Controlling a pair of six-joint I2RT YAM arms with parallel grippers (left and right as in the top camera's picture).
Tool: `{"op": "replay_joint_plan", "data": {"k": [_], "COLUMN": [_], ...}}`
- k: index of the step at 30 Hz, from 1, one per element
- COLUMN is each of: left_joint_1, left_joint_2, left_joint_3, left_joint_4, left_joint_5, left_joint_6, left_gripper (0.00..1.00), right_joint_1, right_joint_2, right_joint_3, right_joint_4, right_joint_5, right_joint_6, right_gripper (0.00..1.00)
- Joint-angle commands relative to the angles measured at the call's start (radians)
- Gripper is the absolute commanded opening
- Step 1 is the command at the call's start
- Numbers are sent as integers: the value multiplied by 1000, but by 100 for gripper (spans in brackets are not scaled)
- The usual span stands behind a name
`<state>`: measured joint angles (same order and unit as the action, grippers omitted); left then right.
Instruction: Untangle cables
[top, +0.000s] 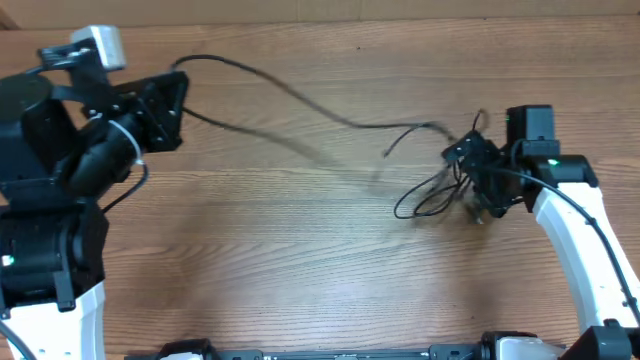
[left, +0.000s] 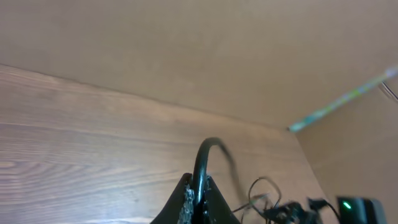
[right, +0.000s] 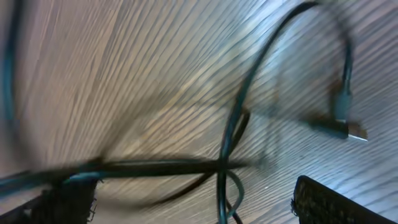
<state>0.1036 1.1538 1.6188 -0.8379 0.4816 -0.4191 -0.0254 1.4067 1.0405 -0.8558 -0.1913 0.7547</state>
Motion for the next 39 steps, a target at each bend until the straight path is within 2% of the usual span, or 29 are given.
{"op": "replay_joint_plan", "data": {"k": [1, 6, 11, 17, 22, 25, 28, 32, 36, 39], "left_joint_1": [40, 95, 143, 185, 205, 205, 205, 205, 212, 256], "left_joint_2": [-24, -23, -23, -9, -2, -2, 3, 23, 77, 117], "left_joint_3": [35, 35, 35, 35, 35, 35, 35, 35, 35, 35], "left_joint_4": [10, 11, 20, 34, 34, 27, -16, -119, -236, -249], "left_joint_5": [-51, -211, -241, -425, -430, -455, -554, -756, -942, -978], "left_joint_6": [-24, -99, -97, -98, -98, -98, -114, -159, -254, -292], "left_gripper": [4, 4, 4, 4, 4, 4, 4, 4, 4, 4], "right_joint_1": [-16, -17, -17, -17, -14, -5, 9, 32, 58, 81], "right_joint_2": [-27, -27, -26, -26, -26, -26, -26, -26, -26, -26], "right_joint_3": [1, 0, 0, 0, 0, 0, 0, 0, 0, 0], "right_joint_4": [-9, -45, -97, -132, -139, -132, -131, -130, -130, -131], "right_joint_5": [35, 88, 161, 211, 209, 157, 134, 134, 134, 134], "right_joint_6": [3, 3, 4, 30, 47, -8, -31, -31, -31, -31], "right_gripper": [100, 100, 100, 100, 100, 100, 100, 100, 100, 100]}}
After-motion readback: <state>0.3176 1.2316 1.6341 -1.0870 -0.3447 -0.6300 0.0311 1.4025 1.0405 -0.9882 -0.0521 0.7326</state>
